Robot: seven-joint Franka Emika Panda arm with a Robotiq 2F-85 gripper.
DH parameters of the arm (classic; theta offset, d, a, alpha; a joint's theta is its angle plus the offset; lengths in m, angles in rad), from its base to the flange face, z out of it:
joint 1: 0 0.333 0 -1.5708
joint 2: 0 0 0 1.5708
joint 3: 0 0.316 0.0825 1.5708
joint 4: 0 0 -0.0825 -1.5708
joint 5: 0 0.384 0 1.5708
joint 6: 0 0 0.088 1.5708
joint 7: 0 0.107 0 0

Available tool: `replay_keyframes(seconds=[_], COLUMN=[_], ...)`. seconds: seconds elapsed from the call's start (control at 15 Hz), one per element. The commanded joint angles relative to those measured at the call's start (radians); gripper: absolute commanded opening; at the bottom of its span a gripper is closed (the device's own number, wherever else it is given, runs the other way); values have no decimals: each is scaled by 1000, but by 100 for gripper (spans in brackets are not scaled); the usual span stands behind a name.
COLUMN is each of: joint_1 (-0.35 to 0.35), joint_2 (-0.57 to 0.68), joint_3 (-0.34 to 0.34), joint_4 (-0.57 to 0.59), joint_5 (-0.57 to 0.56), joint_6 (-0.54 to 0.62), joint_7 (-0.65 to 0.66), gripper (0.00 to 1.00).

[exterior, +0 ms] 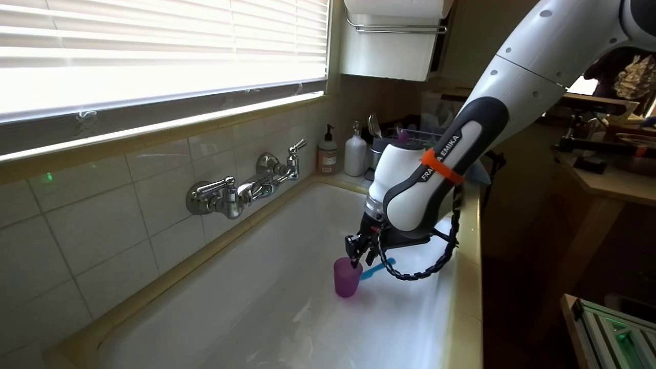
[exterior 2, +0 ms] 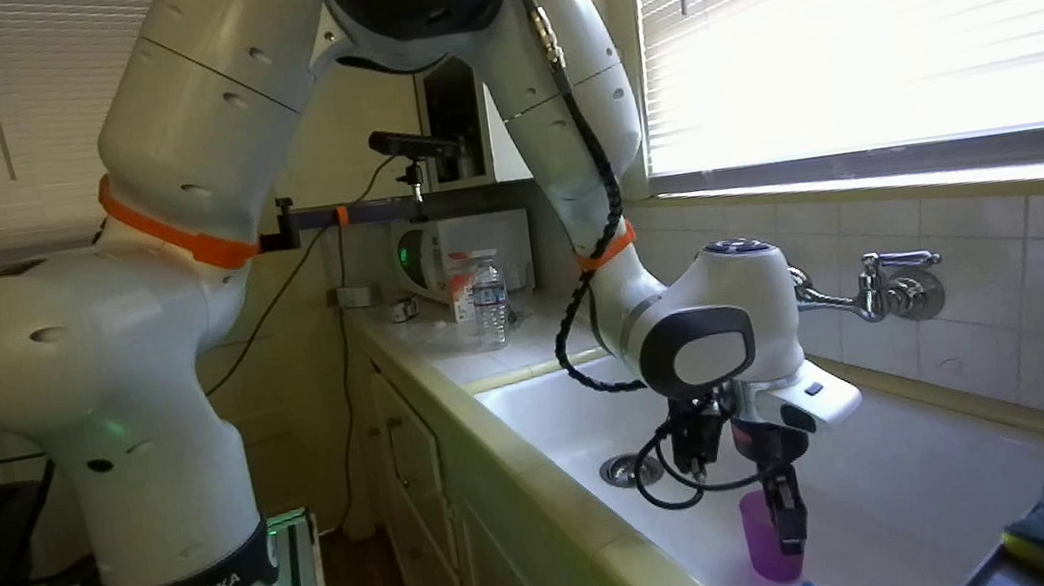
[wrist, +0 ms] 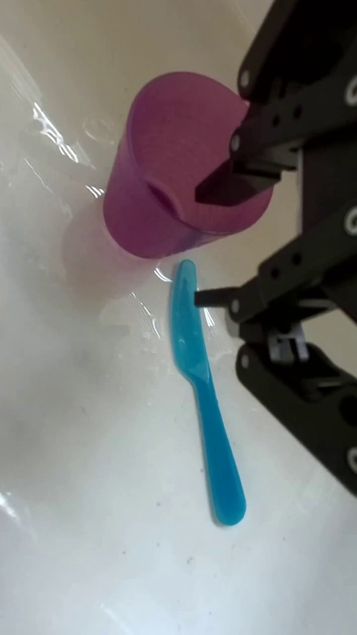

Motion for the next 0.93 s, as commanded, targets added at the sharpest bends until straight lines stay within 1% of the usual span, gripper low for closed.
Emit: replay_keyframes(seconds=[0.0,0.13,0.2,0.4,0.6,0.87], joint_1=[98,134,149,176,173,129], joint_2=[-32,-53,-68,-97,-106,-84], joint_3=[-72,-97,-109,-133,-143,-114], joint_4=[-12,-29,-38,-52,-47,-16], joint_5=[85,97,100,108,130,202], joint_6=[-21,-8,-7,-3,-6,-25], joint_7=[-58,-65,-64,-67,-65,-82], gripper=[81,94,99,100,100,100])
